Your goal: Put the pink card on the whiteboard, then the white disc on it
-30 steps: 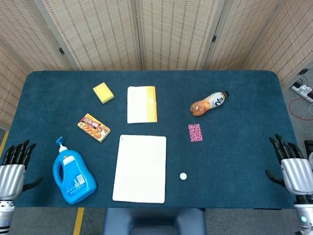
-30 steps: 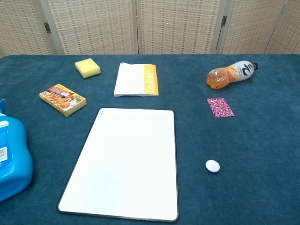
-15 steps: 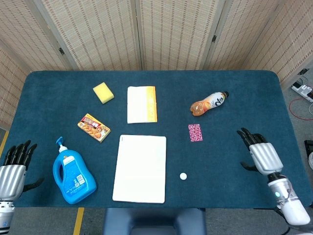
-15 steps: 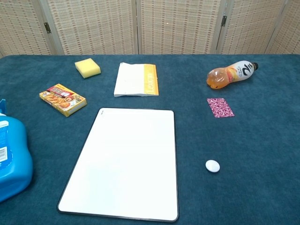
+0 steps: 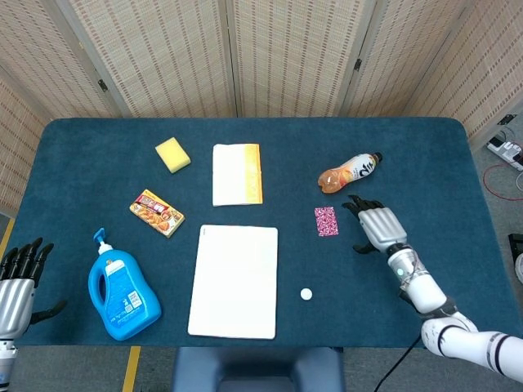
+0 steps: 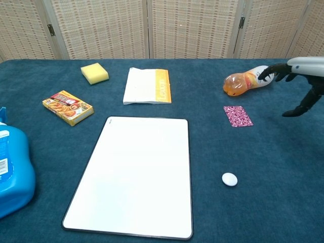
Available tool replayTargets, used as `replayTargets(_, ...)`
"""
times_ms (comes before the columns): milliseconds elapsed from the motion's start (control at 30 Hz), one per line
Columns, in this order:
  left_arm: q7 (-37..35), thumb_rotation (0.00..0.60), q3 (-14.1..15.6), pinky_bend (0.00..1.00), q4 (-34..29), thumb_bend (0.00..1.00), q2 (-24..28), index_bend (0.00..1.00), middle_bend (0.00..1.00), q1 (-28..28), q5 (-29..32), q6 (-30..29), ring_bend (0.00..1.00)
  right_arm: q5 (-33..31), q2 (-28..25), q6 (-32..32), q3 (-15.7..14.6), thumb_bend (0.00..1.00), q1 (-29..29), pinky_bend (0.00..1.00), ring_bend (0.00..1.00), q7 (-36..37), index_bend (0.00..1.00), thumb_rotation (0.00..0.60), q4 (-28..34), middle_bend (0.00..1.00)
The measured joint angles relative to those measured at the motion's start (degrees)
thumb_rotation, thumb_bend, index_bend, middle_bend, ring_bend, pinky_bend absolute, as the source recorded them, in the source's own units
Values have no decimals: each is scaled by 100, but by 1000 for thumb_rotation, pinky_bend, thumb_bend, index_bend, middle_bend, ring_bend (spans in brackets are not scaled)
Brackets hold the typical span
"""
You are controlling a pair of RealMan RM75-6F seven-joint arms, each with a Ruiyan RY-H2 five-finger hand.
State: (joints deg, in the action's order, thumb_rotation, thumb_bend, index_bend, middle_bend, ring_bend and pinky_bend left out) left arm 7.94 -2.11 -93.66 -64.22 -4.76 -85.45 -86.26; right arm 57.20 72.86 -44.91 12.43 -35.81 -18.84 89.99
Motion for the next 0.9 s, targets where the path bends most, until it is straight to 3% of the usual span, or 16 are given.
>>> replayTargets(367,-97,600,12,0,135,133,-36,15,0,-9,47,98,0,-1318,916,359,-98,234,-960,142,133,-776,181,600,-1052,89)
replayTargets(900,-212,600,2,0,289,134,-116,22,0,-78,32,207,0,-2439,1516,125,-394,234,-1366,142,119,-1193,151,600,-1632,70)
